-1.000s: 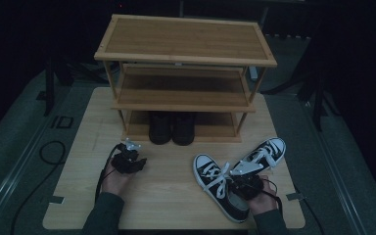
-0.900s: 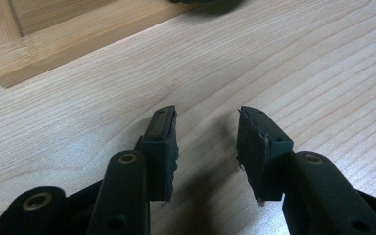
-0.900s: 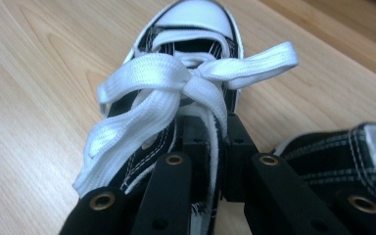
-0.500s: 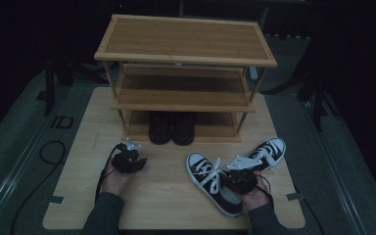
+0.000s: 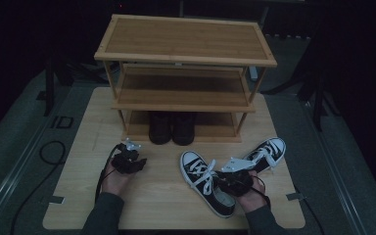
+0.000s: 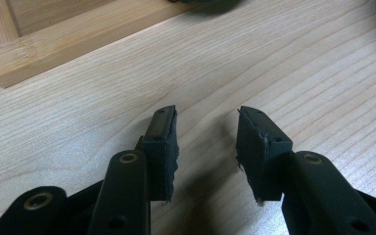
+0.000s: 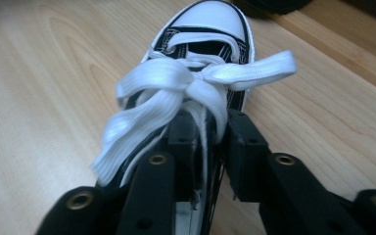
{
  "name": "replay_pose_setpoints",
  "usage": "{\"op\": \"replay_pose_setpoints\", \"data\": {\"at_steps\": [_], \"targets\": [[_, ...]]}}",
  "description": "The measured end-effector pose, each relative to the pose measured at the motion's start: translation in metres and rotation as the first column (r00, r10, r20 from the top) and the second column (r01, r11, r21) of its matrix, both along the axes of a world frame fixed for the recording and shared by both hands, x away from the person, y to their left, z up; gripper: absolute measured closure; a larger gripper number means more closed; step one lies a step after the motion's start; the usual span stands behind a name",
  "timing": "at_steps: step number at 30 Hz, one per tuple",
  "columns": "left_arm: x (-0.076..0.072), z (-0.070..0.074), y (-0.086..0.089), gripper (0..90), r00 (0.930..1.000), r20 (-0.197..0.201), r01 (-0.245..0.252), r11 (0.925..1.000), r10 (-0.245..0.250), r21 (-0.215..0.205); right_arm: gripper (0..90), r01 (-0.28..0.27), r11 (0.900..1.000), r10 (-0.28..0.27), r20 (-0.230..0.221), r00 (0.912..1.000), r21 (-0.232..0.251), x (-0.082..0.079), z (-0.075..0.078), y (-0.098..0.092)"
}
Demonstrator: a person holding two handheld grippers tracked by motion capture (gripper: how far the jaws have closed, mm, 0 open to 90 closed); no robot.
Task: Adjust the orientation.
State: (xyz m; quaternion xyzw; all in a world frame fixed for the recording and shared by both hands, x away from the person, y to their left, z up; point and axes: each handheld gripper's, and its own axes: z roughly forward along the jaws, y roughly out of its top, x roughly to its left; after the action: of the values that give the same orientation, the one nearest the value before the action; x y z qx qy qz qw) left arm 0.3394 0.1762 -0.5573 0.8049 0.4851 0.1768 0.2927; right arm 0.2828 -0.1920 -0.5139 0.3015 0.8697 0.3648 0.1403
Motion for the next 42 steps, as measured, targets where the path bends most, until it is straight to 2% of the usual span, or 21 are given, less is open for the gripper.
{"op": "replay_pose_setpoints", "data": {"at_steps": [1, 2, 3, 4, 5, 7, 9, 10, 14, 16, 17, 18, 21, 23, 24, 25, 29, 32, 37, 38, 42], "targets": [[0.000, 0.000, 0.000, 59.4, 1.0000, 0.000, 0.001, 1.0000, -0.001, 0.000, 69.2, -0.011, 1.000, 0.011, -0.012, 0.9999, 0.011, -0.003, 0.008, -0.004], [0.000, 0.000, 0.000, 59.4, 1.0000, 0.000, 0.001, 1.0000, -0.001, 0.000, 69.2, -0.011, 1.000, 0.011, -0.012, 0.9999, 0.011, -0.003, 0.008, -0.004], [0.000, 0.000, 0.000, 59.3, 1.0000, 0.001, 0.002, 1.0000, -0.002, -0.001, 67.3, -0.019, 0.998, 0.021, -0.024, 0.9995, 0.065, -0.006, 0.017, -0.011], [0.000, 0.000, 0.000, 59.3, 1.0000, 0.001, 0.002, 1.0000, -0.002, -0.001, 67.3, -0.019, 0.998, 0.021, -0.024, 0.9995, 0.065, -0.006, 0.017, -0.011], [0.000, 0.000, 0.000, 59.2, 1.0000, 0.001, 0.002, 1.0000, -0.002, -0.004, 65.9, -0.012, 0.996, 0.013, -0.004, 0.9999, 0.086, -0.010, 0.030, -0.019], [0.000, 0.000, 0.000, 58.9, 1.0000, 0.001, 0.003, 1.0000, -0.003, -0.006, 64.7, -0.003, 0.996, 0.001, 0.017, 0.9999, 0.089, -0.011, 0.037, -0.025], [0.000, 0.000, 0.000, 58.6, 1.0000, 0.001, 0.004, 1.0000, -0.004, -0.006, 62.9, 0.025, 0.998, -0.028, 0.040, 0.9988, 0.062, -0.009, 0.042, -0.031], [0.000, 0.000, 0.000, 58.6, 1.0000, 0.001, 0.004, 1.0000, -0.004, -0.006, 62.9, 0.025, 0.998, -0.028, 0.040, 0.9988, 0.062, -0.009, 0.042, -0.031], [0.000, 0.000, 0.001, 58.6, 1.0000, 0.000, 0.006, 1.0000, -0.006, -0.005, 62.1, 0.082, 0.997, -0.082, 0.051, 0.9953, 0.010, 0.001, 0.040, -0.044], [0.000, 0.000, 0.001, 58.6, 1.0000, 0.001, 0.005, 1.0000, -0.005, -0.005, 60.1, 0.153, 0.988, -0.151, 0.051, 0.9871, -0.022, 0.009, 0.037, -0.055], [0.000, 0.000, 0.001, 58.6, 1.0000, 0.001, 0.005, 1.0000, -0.005, -0.004, 62.4, 0.179, 0.984, -0.177, 0.053, 0.9827, -0.027, 0.012, 0.036, -0.059], [0.000, 0.000, 0.001, 58.5, 1.0000, 0.001, 0.005, 1.0000, -0.005, -0.004, 70.5, 0.194, 0.981, -0.193, 0.053, 0.9798, -0.027, 0.016, 0.036, -0.064], [0.000, 0.000, 0.001, 58.5, 1.0000, 0.001, 0.006, 1.0000, -0.006, -0.006, 85.3, 0.229, 0.972, -0.227, 0.047, 0.9727, -0.048, 0.023, 0.032, -0.074], [0.000, 0.000, 0.001, 58.5, 1.0000, 0.001, 0.006, 1.0000, -0.006, -0.005, 87.8, 0.251, 0.965, -0.248, 0.049, 0.9675, -0.070, 0.027, 0.028, -0.079], [0.000, 0.000, 0.001, 58.5, 1.0000, 0.001, 0.006, 1.0000, -0.006, -0.005, 87.8, 0.251, 0.965, -0.248, 0.049, 0.9675, -0.070, 0.027, 0.028, -0.079], [0.000, 0.000, 0.001, 58.5, 1.0000, 0.001, 0.007, 1.0000, -0.007, -0.006, 88.7, 0.277, 0.956, -0.274, 0.045, 0.9606, -0.092, 0.030, 0.025, -0.081], [0.000, -0.001, 0.001, 58.4, 1.0000, 0.002, 0.008, 0.9999, -0.008, -0.006, 88.7, 0.287, 0.952, -0.286, 0.025, 0.9578, -0.101, 0.036, 0.019, -0.084], [0.000, -0.001, 0.001, 58.4, 1.0000, 0.004, 0.007, 1.0000, -0.007, -0.006, 88.0, 0.271, 0.956, -0.273, 0.001, 0.9621, -0.107, 0.040, 0.013, -0.084], [0.000, -0.001, 0.001, 58.4, 1.0000, 0.005, 0.008, 0.9999, -0.008, -0.007, 87.8, 0.267, 0.956, -0.270, -0.010, 0.9628, -0.120, 0.042, 0.009, -0.081], [0.000, -0.001, 0.001, 58.3, 1.0000, 0.005, 0.008, 0.9999, -0.008, -0.007, 88.0, 0.287, 0.947, -0.292, -0.013, 0.9563, -0.142, 0.045, 0.006, -0.082], [0.000, -0.001, 0.001, 58.4, 1.0000, 0.005, 0.008, 0.9999, -0.008, -0.007, 88.4, 0.294, 0.944, -0.301, -0.022, 0.9534, -0.152, 0.044, 0.006, -0.083]]}}
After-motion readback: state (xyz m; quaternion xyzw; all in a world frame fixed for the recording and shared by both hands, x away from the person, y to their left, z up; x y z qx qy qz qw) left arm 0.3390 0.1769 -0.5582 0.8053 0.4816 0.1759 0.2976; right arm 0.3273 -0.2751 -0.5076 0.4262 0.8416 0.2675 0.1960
